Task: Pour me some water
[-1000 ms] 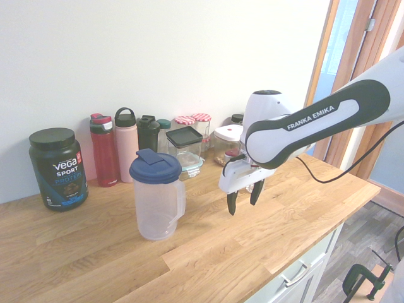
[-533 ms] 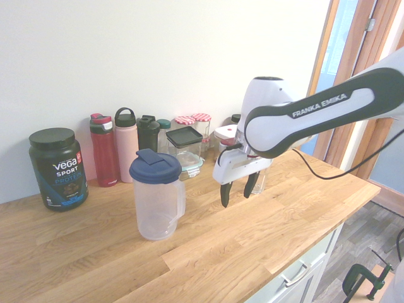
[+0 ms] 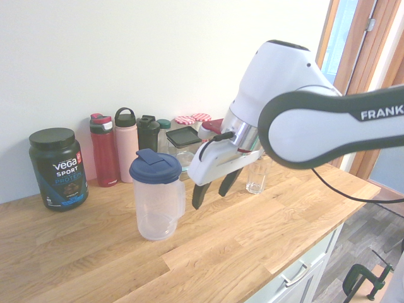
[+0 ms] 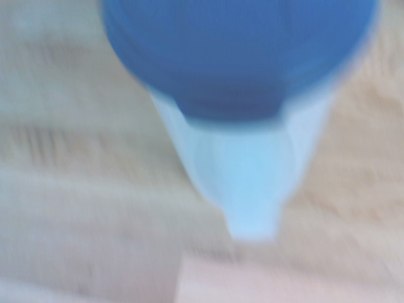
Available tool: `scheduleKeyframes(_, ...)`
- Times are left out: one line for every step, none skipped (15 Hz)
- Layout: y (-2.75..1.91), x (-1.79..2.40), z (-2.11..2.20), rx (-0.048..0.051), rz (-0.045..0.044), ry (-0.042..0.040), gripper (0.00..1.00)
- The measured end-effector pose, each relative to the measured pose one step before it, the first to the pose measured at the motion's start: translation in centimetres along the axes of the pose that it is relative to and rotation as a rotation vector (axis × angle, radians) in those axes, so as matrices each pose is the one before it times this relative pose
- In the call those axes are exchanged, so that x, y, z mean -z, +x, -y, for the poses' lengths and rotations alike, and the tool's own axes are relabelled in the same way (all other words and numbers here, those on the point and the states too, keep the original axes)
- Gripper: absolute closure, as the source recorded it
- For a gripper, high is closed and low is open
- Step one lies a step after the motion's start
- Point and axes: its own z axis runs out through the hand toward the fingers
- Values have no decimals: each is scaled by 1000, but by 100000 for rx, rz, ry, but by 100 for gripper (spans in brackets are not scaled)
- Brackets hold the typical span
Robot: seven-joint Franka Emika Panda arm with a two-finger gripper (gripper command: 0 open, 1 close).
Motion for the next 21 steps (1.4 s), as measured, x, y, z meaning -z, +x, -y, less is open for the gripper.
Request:
scheduleKeyframes(-85, -627, 45, -454, -2465, 2201, 0)
scheduleKeyframes(109, -688, 10, -170, -1000, 1072, 0)
scheduleKeyframes(101, -746, 26, 111, -877, 1591, 100)
scheduleKeyframes(47, -737, 8, 290, -968, 1615, 100)
scheduleKeyframes(90, -696, 31, 529, -849, 1049, 100)
scheduleKeyframes(7, -600, 110, 1658, -1145, 456, 100)
scheduleKeyframes(-124, -529, 139, 1558, -1520, 290, 100)
scheduleKeyframes(-126, -389, 133, 1208, -2156, 285, 100)
scheduleKeyframes(-226, -288, 135, 896, -2357, -49, 100)
scheduleKeyframes(-269, -166, 174, 557, -2082, -166, 100)
scheduleKeyframes(-276, -94, 218, 437, -2088, 174, 100)
scheduleKeyframes(-240, -124, 165, 161, -1655, 37, 100)
scheduleKeyframes(-176, -144, 111, 110, -826, -151, 100)
scheduleKeyframes(-63, -81, 187, -212, -513, 241, 100)
scheduleKeyframes(-105, -123, 138, 12, -151, 254, 100)
scheduleKeyframes(-68, -166, 77, -54, -92, 129, 100)
scheduleKeyframes(13, -136, 171, 98, -241, 375, 100)
scheduleKeyframes(41, -119, 270, 188, -74, 346, 100)
scheduleKeyframes(-17, -142, 332, 201, 247, 304, 100)
scheduleKeyframes(12, -176, 304, -24, 289, 146, 100)
scheduleKeyframes(48, -174, 237, -7, 219, 51, 100)
